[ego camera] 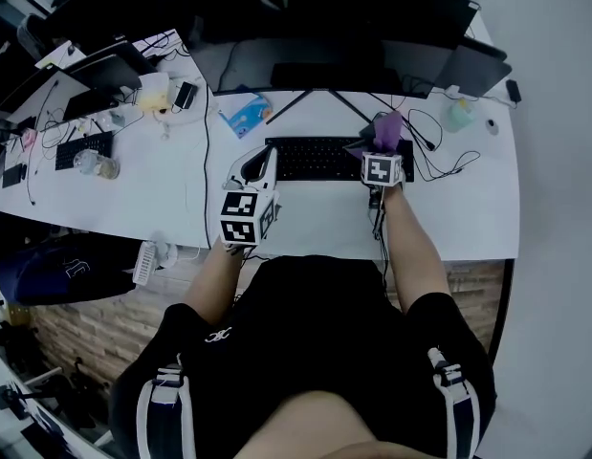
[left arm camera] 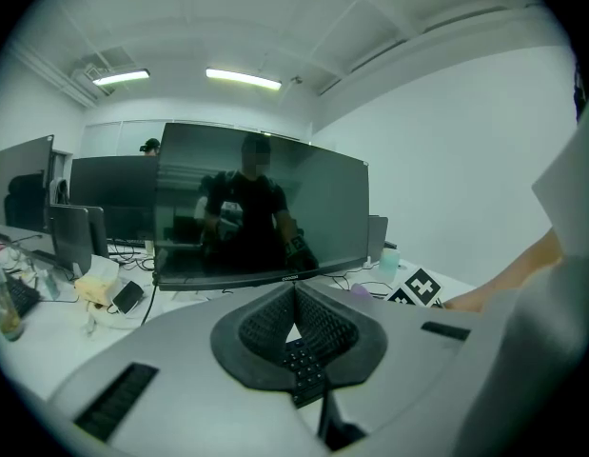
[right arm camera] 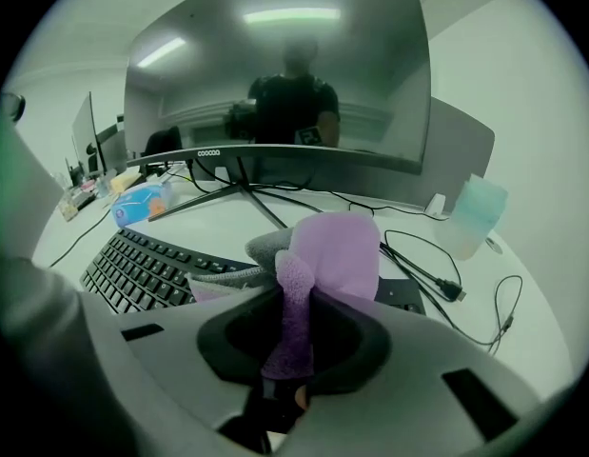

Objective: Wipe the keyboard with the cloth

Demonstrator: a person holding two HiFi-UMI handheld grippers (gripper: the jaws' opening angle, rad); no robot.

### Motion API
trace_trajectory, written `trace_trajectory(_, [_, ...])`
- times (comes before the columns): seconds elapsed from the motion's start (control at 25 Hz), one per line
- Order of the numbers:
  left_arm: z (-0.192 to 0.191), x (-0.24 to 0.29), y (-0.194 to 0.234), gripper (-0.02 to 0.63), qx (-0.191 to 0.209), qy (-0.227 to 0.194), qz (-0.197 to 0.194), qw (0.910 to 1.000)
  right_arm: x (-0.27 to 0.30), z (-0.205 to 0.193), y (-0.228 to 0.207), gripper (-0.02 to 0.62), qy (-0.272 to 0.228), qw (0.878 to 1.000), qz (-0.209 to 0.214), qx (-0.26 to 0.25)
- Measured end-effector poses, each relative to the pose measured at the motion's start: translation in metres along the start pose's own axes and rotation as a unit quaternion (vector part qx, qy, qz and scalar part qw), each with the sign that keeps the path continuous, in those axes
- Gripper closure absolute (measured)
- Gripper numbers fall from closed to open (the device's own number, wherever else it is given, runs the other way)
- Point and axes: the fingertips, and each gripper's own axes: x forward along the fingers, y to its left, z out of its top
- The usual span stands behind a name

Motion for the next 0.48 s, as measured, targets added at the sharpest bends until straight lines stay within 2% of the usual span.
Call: trace_trajectory(0.48, [-0.003, -0.05, 0.061, 0.594, -0.007, -0.018, 0.025, 0.9995, -0.005, -0.002, 0.07, 0.509, 0.005, 1.0, 0.002, -0.022])
